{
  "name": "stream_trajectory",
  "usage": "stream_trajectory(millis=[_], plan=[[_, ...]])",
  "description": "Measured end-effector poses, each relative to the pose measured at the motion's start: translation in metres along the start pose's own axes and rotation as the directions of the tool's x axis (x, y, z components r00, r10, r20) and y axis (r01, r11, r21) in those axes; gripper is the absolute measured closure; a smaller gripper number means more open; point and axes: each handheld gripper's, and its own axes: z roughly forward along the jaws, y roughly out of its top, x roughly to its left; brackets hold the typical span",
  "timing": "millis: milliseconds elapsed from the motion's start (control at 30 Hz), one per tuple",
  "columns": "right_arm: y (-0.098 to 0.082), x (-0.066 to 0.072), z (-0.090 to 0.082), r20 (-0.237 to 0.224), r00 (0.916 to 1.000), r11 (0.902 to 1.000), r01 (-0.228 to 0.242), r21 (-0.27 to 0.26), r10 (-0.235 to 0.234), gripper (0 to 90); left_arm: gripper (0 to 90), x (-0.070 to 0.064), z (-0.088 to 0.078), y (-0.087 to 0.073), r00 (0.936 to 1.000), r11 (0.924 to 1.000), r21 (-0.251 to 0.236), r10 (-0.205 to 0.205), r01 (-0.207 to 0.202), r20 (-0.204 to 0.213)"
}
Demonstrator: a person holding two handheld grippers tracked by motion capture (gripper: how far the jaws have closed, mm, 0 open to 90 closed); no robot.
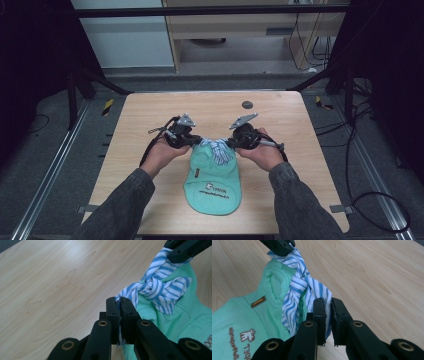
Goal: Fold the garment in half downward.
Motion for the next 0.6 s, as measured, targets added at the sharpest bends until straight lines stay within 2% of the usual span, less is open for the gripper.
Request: stream_trajectory(millis=[600], plan=[[0.021,-0.001,-0.018,0.018,0.9987,0.9985,0.047,-0.028,-0.047,83.0,86.4,0.003,-0.021,0.022,0.9979,0.9984,-0.019,0.052,-0.053,-0.039]])
